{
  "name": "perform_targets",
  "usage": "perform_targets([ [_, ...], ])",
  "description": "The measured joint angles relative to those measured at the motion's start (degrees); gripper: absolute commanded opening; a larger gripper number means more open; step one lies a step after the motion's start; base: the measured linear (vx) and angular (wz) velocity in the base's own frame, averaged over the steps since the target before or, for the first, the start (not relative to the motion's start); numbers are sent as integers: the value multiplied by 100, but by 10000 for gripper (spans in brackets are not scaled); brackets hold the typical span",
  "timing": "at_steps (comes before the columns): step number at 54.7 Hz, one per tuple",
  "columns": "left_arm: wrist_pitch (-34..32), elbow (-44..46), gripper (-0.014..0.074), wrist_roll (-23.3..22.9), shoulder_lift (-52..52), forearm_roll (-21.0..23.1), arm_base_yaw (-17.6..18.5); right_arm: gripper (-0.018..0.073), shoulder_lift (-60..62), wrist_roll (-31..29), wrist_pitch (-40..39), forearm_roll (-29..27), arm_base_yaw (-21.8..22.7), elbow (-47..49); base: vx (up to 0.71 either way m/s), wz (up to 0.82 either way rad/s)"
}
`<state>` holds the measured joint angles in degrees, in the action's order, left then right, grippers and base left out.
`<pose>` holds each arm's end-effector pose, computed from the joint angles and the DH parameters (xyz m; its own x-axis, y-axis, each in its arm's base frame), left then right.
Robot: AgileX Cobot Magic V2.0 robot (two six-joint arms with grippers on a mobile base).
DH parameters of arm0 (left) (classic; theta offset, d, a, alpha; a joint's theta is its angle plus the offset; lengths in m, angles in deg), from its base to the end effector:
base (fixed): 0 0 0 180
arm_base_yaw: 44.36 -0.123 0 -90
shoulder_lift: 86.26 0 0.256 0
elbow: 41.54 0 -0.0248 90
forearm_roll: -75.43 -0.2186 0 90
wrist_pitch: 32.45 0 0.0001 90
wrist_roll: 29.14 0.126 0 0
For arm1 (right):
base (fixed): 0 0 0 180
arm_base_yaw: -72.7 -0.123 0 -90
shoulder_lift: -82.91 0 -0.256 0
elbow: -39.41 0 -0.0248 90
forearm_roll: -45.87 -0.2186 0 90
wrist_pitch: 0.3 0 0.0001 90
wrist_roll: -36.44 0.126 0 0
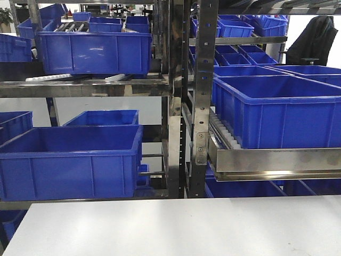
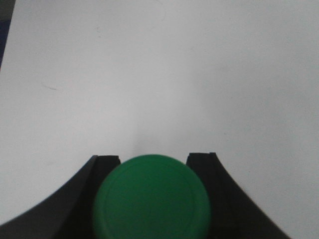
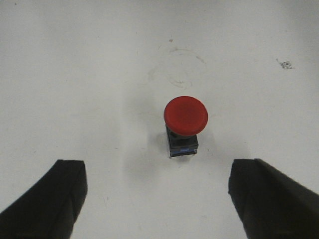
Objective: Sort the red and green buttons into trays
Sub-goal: 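Center left gripper over green button and right gripper over red button, then close left gripper on green button and right gripper on red button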
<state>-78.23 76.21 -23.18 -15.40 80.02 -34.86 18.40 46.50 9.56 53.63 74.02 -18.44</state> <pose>0.2411 -0.0330 0.0789 -0.5692 0.1439 -0.8095 0.1464 0.9866 0.0725 0.1810 -0.0071 0.1735 -0.6684 0.0575 -0.7416 0.0684 0.9975 0.0157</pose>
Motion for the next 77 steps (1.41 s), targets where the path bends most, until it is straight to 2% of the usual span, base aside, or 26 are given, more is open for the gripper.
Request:
perform_targets([
  [15,7,0,-7,0,0,0,0,635,-919,92,-434,-6,846,431,0,0],
  [19,7,0,-7,0,0,0,0,631,-1164,97,-522,0,957,632,0,0],
  [30,7,6,-6,0,0,0,0,613,-1791,72,-734,0,989,917,0,0],
  [46,7,6,-6,0,0,0,0,598,-2349,-215,-1498,157,989,938,0,0],
  [58,7,6,-6,0,0,0,0,594,-2654,-211,-1609,479,989,944,0,0],
  [77,7,6,-6,0,0,0,0,594,-2948,-131,-1886,551,943,944,0,0],
])
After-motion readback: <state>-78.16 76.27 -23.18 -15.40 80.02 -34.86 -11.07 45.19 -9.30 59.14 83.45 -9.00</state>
